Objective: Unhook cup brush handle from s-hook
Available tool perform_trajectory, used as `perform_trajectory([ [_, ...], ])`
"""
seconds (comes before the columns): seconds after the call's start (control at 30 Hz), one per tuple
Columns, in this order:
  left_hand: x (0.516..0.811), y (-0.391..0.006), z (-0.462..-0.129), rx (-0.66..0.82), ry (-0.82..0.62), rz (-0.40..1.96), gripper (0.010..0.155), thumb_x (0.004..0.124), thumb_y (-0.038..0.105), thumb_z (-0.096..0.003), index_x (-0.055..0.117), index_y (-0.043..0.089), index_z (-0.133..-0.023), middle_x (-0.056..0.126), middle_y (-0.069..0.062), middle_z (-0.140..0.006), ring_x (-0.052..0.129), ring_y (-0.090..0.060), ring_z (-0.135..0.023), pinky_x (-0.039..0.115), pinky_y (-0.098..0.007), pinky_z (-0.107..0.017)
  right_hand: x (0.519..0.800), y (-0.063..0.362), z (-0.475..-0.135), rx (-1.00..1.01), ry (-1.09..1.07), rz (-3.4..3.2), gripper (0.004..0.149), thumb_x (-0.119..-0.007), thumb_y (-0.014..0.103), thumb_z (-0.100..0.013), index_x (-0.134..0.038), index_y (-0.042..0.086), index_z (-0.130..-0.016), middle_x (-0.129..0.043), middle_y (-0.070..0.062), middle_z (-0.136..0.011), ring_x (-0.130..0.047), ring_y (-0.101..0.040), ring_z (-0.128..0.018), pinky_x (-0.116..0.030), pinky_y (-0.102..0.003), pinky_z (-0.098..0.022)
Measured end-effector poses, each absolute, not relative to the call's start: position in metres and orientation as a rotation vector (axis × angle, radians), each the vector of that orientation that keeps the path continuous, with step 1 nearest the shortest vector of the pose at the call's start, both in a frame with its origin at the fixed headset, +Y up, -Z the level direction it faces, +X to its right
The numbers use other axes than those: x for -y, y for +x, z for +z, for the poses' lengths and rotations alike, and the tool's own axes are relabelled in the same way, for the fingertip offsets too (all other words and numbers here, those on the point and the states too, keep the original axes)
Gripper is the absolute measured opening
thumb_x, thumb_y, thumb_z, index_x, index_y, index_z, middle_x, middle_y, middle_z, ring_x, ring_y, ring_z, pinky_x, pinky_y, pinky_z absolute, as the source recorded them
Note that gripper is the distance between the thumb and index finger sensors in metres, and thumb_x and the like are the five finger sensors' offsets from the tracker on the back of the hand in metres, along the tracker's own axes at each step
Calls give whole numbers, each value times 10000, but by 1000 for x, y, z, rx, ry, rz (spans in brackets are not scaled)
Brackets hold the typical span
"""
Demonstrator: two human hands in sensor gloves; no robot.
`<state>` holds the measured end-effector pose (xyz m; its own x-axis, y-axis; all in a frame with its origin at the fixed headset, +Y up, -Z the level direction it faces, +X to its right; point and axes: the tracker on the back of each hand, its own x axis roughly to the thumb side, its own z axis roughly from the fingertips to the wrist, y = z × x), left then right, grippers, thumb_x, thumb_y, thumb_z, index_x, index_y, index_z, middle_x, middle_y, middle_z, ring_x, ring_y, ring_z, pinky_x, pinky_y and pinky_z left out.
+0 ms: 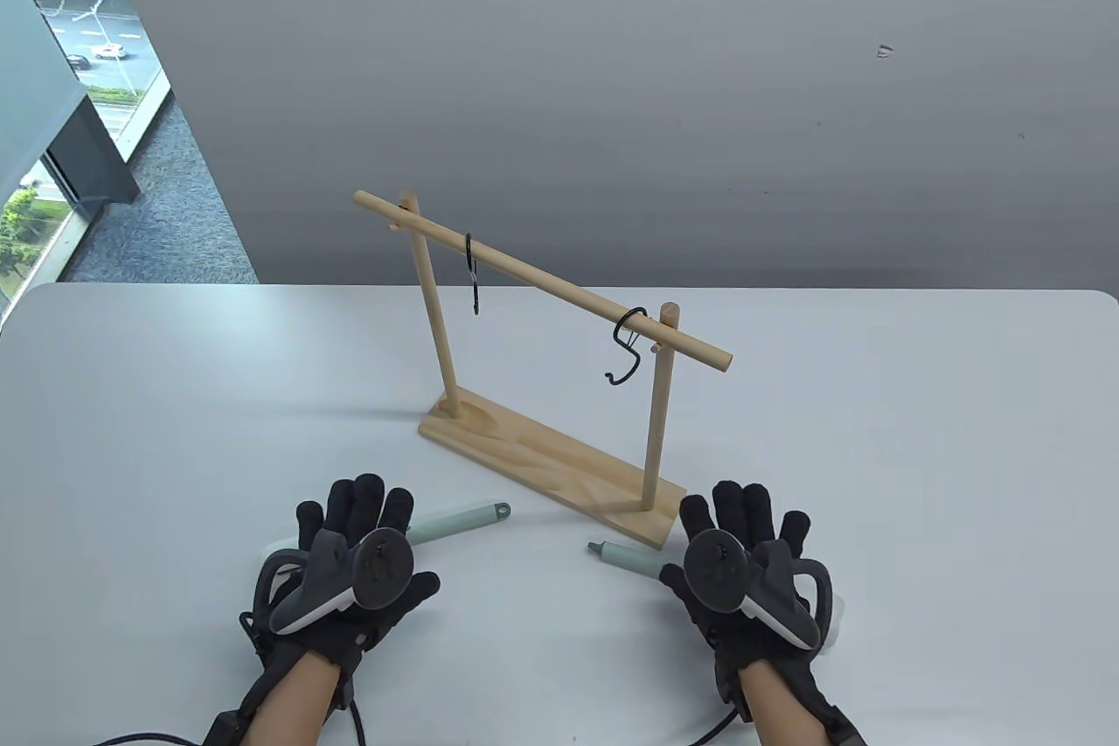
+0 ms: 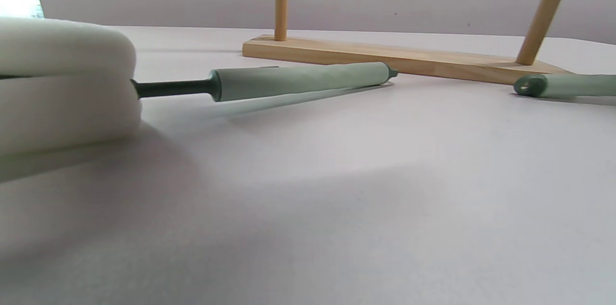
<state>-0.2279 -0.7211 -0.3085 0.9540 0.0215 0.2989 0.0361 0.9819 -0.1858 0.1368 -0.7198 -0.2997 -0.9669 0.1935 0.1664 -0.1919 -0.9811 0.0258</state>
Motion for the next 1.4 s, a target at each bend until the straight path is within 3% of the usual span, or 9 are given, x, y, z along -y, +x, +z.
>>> perform_trajectory([
  [0.13,722,-216,-305,354,-169,-73,964,590,683,-423,59,180,-1051,-12,-257,-1125,65,-547,-1079,114,-734,-677,720,125,-296,58,338,2980,852,-706,510,-473,-248,143,-1090,-62,-263,-1100,-20,-505,-1030,21,-758,-573],
  [0.3,725,-208,-304,376,-176,-127,970,572,696,-420,30,185,-1043,-32,-253,-1122,45,-543,-1079,104,-734,-676,723,116,-295,56,391,3015,862,-685,531,-474,-211,154,-1087,-42,-257,-1096,-7,-498,-1031,33,-757,-567],
  [1.4,733,-214,-307,353,-236,-148,961,557,693,-427,23,178,-1039,-33,-256,-1119,44,-543,-1077,102,-729,-676,737,112,-302,-76,409,3007,817,-675,493,-489,-247,136,-1087,-54,-268,-1090,-28,-510,-1026,28,-756,-560],
])
